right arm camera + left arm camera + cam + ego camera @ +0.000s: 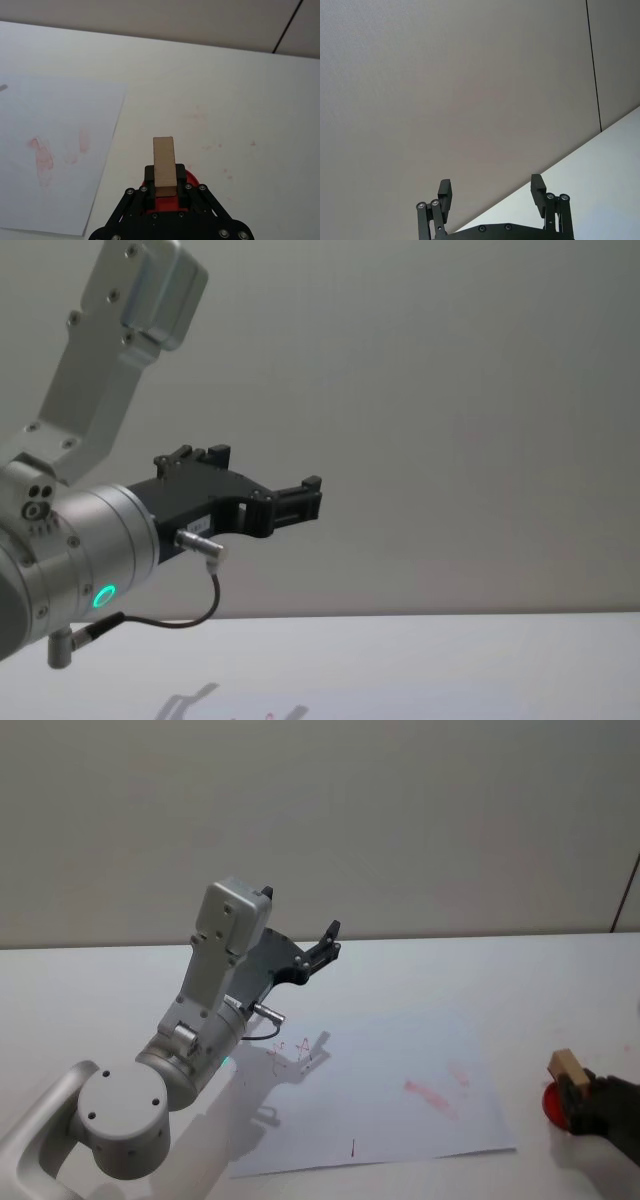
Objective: Use the one hand to pick up the stamp and affix it onto the A4 paper.
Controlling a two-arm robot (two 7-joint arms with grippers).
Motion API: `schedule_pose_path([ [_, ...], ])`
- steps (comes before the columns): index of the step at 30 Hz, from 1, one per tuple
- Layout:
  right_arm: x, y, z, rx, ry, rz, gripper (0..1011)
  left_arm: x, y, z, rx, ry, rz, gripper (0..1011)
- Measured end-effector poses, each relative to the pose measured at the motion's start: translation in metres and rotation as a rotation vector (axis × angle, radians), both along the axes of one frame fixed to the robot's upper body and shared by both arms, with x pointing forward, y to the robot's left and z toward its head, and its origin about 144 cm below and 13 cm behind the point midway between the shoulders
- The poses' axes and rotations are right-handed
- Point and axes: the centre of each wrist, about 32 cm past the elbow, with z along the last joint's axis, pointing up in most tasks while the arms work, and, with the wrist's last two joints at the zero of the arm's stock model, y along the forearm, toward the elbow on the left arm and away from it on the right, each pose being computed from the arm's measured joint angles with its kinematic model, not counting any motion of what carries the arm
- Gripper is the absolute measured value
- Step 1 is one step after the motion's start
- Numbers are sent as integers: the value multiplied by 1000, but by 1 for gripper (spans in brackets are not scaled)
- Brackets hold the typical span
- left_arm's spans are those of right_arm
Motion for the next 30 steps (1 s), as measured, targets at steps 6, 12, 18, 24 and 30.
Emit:
schedule_pose_path([
  [6, 10, 1, 8, 1, -47, 66, 216, 0, 0, 0, 0, 0, 0, 1001],
  [12, 23, 3, 16, 10, -89, 144, 214, 0, 0, 0, 0, 0, 0, 1001],
  [18, 42, 7, 21, 31, -112, 227, 216, 0, 0, 0, 0, 0, 0, 1001],
  [24, 65, 10, 22, 57, -94, 311, 216, 0, 0, 0, 0, 0, 0, 1001],
  [30, 84, 14, 22, 74, -51, 367, 216, 0, 0, 0, 0, 0, 0, 1001],
])
